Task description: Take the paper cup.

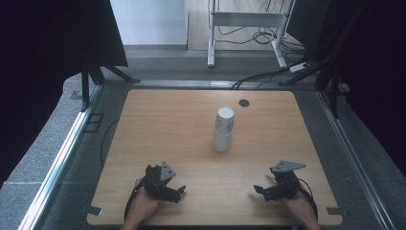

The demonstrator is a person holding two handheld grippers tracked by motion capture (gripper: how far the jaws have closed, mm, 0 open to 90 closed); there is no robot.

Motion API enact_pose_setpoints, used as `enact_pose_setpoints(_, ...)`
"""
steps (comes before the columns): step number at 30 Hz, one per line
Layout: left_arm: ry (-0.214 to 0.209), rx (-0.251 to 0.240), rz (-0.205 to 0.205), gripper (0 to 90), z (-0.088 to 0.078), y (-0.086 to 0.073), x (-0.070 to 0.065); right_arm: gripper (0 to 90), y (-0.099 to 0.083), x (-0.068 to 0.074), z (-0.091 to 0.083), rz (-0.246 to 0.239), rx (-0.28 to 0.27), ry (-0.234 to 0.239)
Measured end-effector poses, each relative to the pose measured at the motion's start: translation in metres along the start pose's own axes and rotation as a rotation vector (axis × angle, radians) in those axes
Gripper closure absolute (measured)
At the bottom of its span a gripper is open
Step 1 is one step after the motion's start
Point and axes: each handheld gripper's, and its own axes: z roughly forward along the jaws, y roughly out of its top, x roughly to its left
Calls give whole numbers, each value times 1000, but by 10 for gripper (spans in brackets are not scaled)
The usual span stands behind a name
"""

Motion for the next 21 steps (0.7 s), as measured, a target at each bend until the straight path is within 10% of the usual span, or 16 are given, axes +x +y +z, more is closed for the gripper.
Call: enact_pose_setpoints(21, -7, 22, 15, 0, 5, 3, -2, 0, 1, 0, 3, -16, 2, 29)
